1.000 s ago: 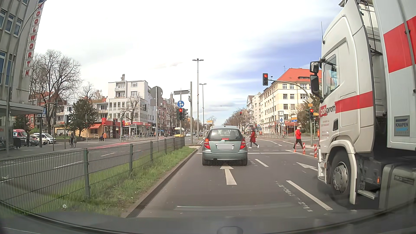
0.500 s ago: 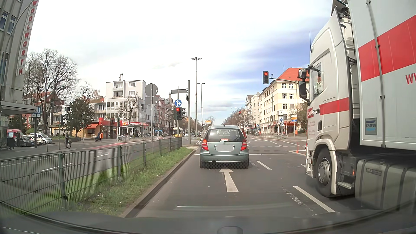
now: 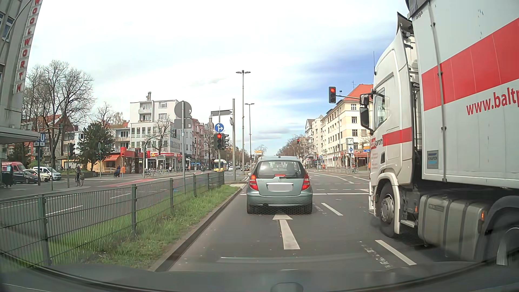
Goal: Follow the waypoints while adhering to traffic rules and regulations
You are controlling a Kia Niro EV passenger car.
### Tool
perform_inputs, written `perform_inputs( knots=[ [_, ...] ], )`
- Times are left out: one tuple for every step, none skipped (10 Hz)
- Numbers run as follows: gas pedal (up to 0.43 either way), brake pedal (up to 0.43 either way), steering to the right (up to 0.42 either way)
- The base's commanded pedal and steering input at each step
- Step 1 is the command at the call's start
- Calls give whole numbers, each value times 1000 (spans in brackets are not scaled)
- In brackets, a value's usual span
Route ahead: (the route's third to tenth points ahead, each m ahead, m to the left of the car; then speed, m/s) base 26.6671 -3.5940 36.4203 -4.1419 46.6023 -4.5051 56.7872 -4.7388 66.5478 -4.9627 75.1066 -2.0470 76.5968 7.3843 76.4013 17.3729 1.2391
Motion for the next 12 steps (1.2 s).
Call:
perform_inputs(
  knots=[
    [0,0,21],
    [0,0,21],
    [0,0,19],
    [0,0,18],
    [0,0,18],
    [0,0,18],
    [0,0,18],
    [0,0,18],
    [0,0,17],
    [0,0,16],
    [0,0,16],
    [0,0,15]
  ],
)
